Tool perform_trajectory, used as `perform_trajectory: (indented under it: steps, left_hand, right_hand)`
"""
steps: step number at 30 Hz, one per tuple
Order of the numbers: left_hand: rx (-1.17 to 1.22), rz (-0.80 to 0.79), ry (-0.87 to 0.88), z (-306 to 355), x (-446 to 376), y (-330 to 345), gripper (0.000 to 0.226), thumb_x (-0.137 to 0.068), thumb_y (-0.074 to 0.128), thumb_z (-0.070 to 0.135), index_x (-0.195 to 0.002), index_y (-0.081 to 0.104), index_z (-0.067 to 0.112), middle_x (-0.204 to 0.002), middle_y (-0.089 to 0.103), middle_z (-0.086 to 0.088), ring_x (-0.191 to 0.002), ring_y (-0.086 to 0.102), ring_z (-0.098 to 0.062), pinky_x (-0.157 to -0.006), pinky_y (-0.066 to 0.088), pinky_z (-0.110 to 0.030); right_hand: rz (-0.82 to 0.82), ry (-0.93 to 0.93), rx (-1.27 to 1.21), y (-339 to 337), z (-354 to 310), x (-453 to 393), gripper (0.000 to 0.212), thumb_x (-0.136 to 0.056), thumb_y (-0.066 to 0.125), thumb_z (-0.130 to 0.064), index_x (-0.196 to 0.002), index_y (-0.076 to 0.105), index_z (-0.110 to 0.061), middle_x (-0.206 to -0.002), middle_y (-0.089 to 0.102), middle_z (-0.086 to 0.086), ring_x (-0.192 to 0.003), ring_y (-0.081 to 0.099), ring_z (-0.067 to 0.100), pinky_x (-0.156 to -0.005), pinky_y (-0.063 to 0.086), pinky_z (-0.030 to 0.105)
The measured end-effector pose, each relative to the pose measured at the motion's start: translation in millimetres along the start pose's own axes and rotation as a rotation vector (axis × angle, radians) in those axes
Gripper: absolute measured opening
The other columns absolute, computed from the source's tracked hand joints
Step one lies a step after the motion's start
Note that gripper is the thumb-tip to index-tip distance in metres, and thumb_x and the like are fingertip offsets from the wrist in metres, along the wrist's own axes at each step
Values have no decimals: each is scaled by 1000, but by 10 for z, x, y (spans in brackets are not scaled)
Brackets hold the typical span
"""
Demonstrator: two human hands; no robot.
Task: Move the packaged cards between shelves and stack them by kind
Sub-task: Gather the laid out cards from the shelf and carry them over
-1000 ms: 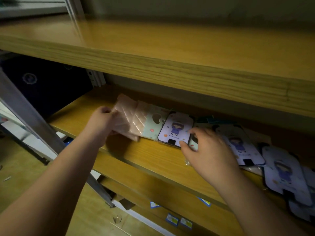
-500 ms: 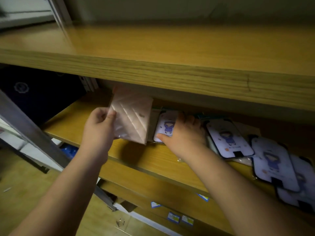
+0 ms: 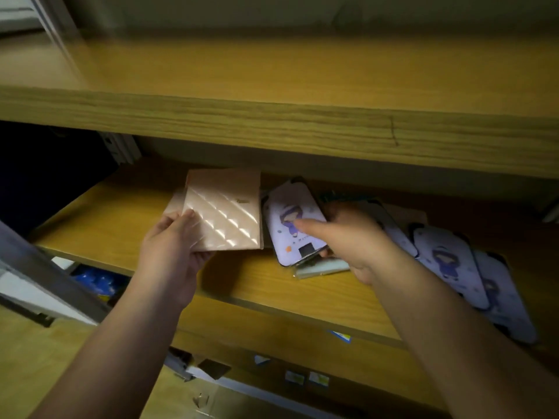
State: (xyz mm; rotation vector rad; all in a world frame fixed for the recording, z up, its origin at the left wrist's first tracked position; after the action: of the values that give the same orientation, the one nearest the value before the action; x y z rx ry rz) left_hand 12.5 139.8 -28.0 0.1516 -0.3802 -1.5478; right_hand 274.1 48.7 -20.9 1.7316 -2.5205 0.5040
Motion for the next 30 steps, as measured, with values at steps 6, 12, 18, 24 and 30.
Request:
perform_trajectory:
  steps: [6,12,18,24,30]
  left_hand:
    - [-39,-112,-10,-104,107,257,10,-101,53,14,-96,62,17,-83,75,2,-76,75,-13,-59,58,-28]
    - [-128,-191,-12,-158,554,527,16,-99,51,7,-85,56,13,-61,63,4,-53,60,-11,-47,47,-24]
    - [-140,-231,-8,-205,1202,794,22,-98,51,5,-82,56,20,-57,67,9,-51,65,-6,-45,47,-23]
    - [-222,-268,9,-351,2123,1087,15,-98,52,9,-90,61,19,-77,70,2,-66,69,-11,-57,55,-26]
    - [-257,-356,41,-534,3052,1321,13,-99,52,13,-93,62,18,-66,74,12,-61,72,-3,-50,57,-23]
  right_hand:
    - [167,-26,-427,-441,214,346,20,-93,64,-25,-77,77,-26,-75,76,-2,-59,64,8,-40,40,23]
    - [318,-15,-528,-909,357,814,17,-97,56,-23,-93,70,-15,-83,73,7,-68,61,15,-42,39,24]
    - [306,-43,-609,-1310,430,1430,26,-101,55,-24,-119,63,-8,-107,77,11,-101,73,25,-83,56,48]
    - [244,-62,-711,-1677,617,2289,26,-100,56,-27,-118,66,-10,-105,78,10,-97,75,25,-72,59,35]
    - [241,-88,-647,-2144,859,3098,22,-100,54,-28,-109,70,-16,-102,78,7,-98,74,23,-92,57,47]
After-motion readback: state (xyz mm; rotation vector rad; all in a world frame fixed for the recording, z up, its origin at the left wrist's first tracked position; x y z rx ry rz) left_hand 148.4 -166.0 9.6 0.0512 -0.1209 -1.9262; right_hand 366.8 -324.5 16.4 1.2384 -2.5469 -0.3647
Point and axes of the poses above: each hand's wrist, its own x-axis away from the middle knuckle, its own y-axis out of the palm, z = x × y, the point moved 9 cm from there along -x, towards the middle knuckle
